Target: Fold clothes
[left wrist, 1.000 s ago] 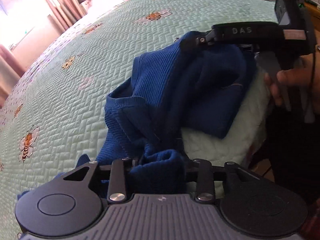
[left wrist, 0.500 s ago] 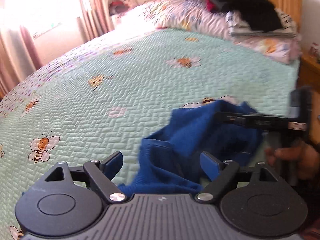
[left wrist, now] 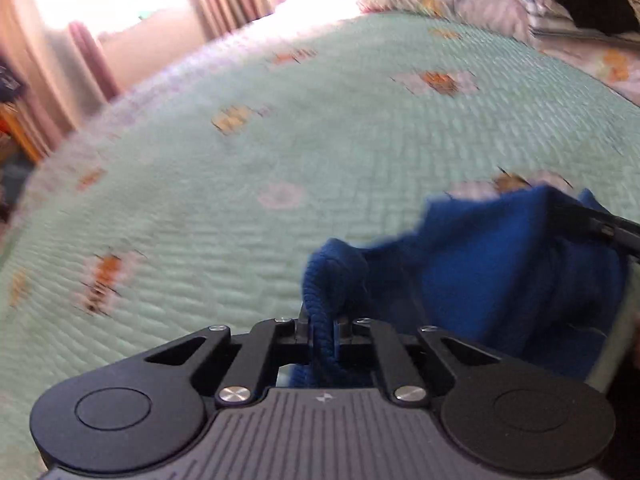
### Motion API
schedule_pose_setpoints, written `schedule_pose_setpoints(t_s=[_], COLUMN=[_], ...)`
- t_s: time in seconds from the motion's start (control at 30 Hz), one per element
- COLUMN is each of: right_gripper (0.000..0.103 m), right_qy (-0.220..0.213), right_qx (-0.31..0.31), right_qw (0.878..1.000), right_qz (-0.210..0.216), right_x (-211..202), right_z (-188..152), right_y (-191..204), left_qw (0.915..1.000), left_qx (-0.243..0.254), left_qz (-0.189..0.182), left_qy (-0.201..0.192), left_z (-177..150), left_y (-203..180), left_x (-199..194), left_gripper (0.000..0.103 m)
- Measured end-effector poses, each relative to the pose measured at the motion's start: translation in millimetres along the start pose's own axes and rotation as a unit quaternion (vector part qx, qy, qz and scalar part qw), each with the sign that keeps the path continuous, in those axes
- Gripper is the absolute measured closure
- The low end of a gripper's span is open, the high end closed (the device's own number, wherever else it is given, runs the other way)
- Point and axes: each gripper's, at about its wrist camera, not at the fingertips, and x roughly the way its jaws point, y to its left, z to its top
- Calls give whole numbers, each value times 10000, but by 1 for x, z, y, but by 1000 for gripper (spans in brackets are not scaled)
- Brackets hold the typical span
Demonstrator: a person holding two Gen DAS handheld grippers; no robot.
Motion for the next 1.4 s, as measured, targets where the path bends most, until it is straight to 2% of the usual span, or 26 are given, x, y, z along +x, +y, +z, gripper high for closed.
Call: schedule_pose_setpoints(t_s=[0.1,0.13,0.2,0.33,0.53,0.6,0.63,0.67,0.7,0.77,0.8,0.87,0.93,1.0,1.07,1.13,1.2,1.23,1.33,1.4], right_gripper=[19,19,19,19,19,19,19,19,19,18,18,18,17,16,15,15,15,15,15,15], right_qy=[-512,-556,-538,-494,-305,-290,-267,-240,-219,-166,-152,-127,-106,-71,-22,33,123,173,327,401], right_qx=[-294,-298,-221,-208,-323,-320,-317,-318,-331,-366,-388,-411,-417,-429,-489,-570,-723,-823,-1104,-1162], right_qw=[9981,9978,9979,9980,9983,9983,9983,9983,9984,9984,9984,9984,9984,9984,9982,9978,9968,9959,9926,9915], right_qz=[-190,-226,-284,-343,-381,-394,-406,-418,-411,-402,-393,-379,-367,-352,-337,-324,-327,-335,-386,-430], right_x=[-13,-13,-11,-6,3,5,7,8,8,10,10,11,12,13,13,14,16,17,18,18], right_z=[3,4,5,6,2,2,2,2,2,1,1,0,0,-1,-2,-3,-5,-7,-10,-10], right_y=[5,5,1,0,6,6,5,5,5,6,7,7,8,8,10,13,19,23,37,46], left_qw=[9973,9946,9863,9698,9393,9307,9304,9305,9286,9253,9250,9279,9257,9211,9254,9366,9407,9390,9286,9287], left_qx=[-156,-119,-105,-248,130,144,34,-113,-260,-755,-1048,-1741,-2347,-2767,-2767,-2672,-2804,-2954,-3445,-3498], left_qz=[643,961,1594,2405,3408,3655,3652,3588,3517,3317,3228,3031,2838,2697,2588,2259,1866,1701,1252,1113], left_qy=[-302,-369,-417,-308,-366,-65,308,730,1151,1676,1708,1301,861,477,142,-187,-395,-457,-582,-533], left_z=[18,25,40,66,85,77,68,57,47,19,8,-6,-18,-30,-36,-42,-55,-64,-99,-117], left_y=[31,42,68,128,179,188,194,202,209,223,230,241,248,249,240,222,203,193,160,137], left_x=[-8,-8,-4,14,45,69,84,100,116,130,129,104,75,43,14,-13,-36,-46,-59,-60], left_gripper=[95,95,95,95,95,93,90,82,79,72,72,67,60,60,60,57,41,29,27,28])
